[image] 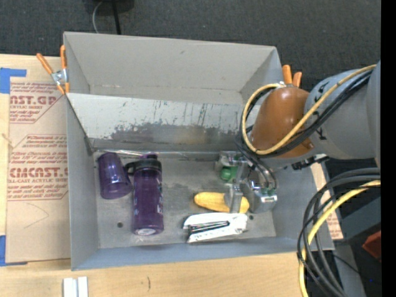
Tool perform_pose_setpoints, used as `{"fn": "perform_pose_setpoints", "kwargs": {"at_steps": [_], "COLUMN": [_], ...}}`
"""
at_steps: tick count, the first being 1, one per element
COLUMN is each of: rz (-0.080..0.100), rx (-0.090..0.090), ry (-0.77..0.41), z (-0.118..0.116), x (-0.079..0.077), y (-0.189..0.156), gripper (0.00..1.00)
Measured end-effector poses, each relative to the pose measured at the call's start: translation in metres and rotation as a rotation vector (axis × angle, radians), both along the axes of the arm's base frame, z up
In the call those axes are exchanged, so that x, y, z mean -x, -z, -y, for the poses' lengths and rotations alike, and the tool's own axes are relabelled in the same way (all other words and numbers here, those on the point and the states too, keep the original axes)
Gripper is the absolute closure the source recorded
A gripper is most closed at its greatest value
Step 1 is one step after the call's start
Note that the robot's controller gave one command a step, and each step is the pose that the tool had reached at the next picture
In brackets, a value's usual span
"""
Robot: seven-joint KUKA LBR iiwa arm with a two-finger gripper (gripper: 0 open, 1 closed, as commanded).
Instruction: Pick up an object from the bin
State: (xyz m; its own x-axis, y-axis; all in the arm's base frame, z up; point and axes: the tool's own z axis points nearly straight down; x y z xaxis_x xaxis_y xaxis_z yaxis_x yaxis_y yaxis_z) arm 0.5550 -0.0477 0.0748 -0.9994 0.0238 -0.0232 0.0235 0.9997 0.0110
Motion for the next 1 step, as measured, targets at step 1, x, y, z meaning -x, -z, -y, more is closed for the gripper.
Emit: {"fn": "perform_pose_setpoints", "kwargs": {"at_steps": [1], "rz": [0.002], "rx": [-0.003], "ry": [0.057], "z": [-0.0052], "x": [0.0459], "y": [-0.0043], "gripper": [0.00]}}
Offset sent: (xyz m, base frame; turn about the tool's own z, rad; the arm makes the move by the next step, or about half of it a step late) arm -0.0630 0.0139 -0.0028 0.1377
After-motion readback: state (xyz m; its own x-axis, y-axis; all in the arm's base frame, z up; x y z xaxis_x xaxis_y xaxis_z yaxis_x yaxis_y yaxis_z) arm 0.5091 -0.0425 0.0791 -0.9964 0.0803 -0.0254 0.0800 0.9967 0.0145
